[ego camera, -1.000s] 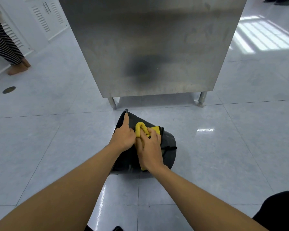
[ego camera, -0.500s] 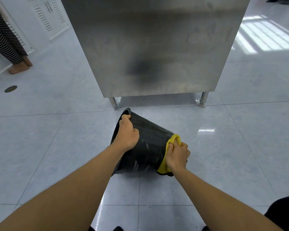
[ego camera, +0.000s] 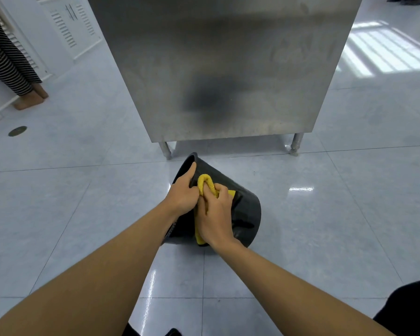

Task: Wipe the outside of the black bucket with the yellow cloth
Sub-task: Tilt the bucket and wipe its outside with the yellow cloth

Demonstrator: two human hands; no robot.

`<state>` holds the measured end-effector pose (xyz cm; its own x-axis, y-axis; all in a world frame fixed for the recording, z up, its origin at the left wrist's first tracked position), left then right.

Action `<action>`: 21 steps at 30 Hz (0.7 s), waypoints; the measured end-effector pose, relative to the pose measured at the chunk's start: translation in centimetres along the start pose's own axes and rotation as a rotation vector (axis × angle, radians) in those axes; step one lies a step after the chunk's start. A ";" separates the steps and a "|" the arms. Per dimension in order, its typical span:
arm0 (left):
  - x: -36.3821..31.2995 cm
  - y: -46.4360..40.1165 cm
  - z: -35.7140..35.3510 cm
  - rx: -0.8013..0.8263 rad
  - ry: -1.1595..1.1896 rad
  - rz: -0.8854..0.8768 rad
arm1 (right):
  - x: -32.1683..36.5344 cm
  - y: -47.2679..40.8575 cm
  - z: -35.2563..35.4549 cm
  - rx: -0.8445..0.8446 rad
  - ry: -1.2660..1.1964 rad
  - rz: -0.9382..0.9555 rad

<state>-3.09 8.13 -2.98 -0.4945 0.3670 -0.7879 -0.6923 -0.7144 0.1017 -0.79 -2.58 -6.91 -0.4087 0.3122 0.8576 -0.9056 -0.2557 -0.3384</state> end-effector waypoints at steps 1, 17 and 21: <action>0.0 0.0 -0.1 0.012 0.020 0.009 | -0.2 0.0 0.1 0.003 0.017 0.017; 0.0 0.1 -0.7 -0.090 -0.150 0.049 | -5.6 -0.2 2.1 -0.007 0.255 -0.133; -0.1 0.7 -0.6 0.026 -0.142 0.082 | -3.6 -0.1 1.2 0.001 0.159 -0.033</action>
<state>-3.23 7.22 -3.15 -0.6178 0.3901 -0.6827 -0.6592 -0.7303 0.1792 0.91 -4.79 -9.45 -0.3917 0.4609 0.7963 -0.9187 -0.2438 -0.3108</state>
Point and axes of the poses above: each hand's wrist, its own y-axis away from the middle knuckle, its own z-axis out of the back of the hand, x = y × z, the point moved 5 cm from there along -y, towards the middle knuckle, and after that the axes turned 13 degrees about -x, right-handed, at the moved point
